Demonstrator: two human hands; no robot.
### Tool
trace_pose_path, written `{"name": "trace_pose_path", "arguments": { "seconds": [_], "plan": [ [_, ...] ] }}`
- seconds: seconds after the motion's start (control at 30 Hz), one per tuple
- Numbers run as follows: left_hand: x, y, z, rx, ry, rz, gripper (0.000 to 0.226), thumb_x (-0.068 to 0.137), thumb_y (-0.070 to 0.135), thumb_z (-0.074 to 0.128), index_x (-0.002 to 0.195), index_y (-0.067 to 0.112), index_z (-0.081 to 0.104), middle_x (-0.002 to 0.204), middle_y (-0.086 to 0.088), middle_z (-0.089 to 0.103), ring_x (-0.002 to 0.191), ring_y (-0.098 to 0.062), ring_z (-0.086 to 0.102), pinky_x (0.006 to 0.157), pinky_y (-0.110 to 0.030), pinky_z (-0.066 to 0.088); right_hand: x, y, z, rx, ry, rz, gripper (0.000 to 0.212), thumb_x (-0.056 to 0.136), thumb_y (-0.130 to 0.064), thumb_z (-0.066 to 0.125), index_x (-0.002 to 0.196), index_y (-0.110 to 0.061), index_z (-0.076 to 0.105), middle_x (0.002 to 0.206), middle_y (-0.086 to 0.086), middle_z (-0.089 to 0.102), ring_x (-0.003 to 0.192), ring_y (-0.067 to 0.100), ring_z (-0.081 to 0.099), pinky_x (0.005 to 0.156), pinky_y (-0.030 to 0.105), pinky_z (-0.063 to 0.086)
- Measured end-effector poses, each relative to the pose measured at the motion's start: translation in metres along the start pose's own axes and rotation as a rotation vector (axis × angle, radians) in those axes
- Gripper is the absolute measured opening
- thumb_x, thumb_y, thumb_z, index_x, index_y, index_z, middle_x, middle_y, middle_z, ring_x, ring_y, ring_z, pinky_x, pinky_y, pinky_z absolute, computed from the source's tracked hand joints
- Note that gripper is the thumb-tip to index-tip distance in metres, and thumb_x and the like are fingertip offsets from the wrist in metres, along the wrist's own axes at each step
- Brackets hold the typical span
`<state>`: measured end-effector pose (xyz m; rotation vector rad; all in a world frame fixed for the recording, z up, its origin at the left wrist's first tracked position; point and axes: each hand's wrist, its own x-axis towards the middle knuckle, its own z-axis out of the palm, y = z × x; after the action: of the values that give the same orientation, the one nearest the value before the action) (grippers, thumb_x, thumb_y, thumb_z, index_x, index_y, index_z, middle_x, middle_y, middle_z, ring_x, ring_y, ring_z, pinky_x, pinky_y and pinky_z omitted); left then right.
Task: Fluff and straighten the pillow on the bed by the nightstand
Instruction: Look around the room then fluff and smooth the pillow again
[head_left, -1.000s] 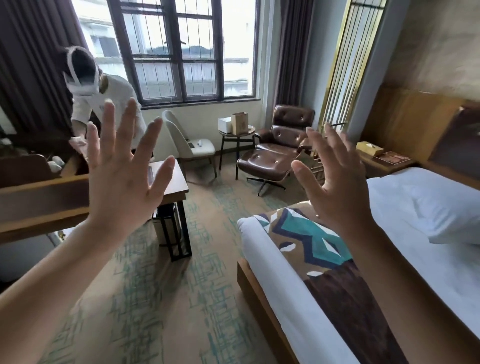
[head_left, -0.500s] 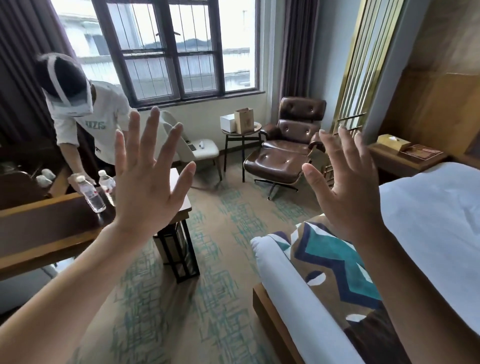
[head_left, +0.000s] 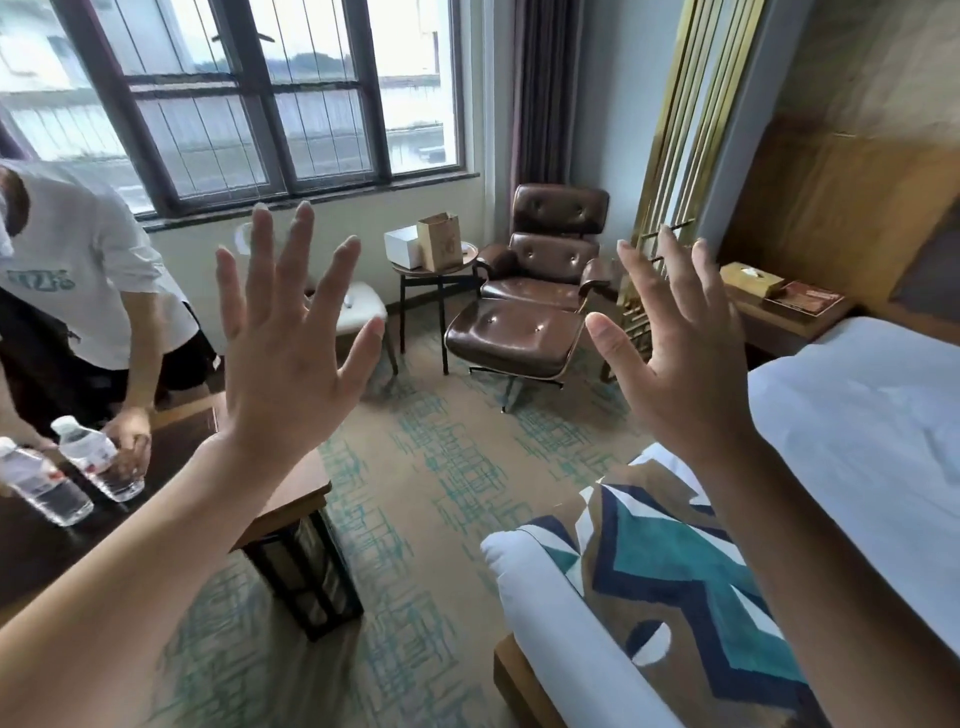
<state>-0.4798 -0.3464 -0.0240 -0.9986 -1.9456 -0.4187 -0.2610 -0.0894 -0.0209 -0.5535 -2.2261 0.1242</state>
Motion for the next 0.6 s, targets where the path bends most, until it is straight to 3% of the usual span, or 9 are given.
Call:
{"name": "trace_pose_path", "arguments": {
  "seconds": [0.4,0.6],
  "plan": [
    [0.119,-0.130,0.170,-0.147,-0.039,0.184,0.070,0.108,0.063,0.028,0.165,0.023,0.028,0.176,-0.013,0.013,0.163,-0.040,0.005,0.129,-0.067,0.004,0.122,-0.043,0.135,-0.105,0.047,0.122,0.067,0.100,-0.064,0.038,0.159,-0.032,0.035,0.171,0.002,0.022,0.160,0.029,0.011,0.121,0.064,0.025],
    [0.169,-0.160,0.235,-0.216,-0.051,0.212,0.068,0.108,0.060,0.030,0.165,0.022,0.027,0.176,-0.012,0.010,0.163,-0.039,0.004,0.129,-0.064,0.003,0.168,-0.048,0.177,-0.167,0.079,0.170,0.067,0.100,-0.063,0.037,0.159,-0.031,0.037,0.171,0.002,0.023,0.160,0.029,0.011,0.122,0.064,0.024]
  ]
}}
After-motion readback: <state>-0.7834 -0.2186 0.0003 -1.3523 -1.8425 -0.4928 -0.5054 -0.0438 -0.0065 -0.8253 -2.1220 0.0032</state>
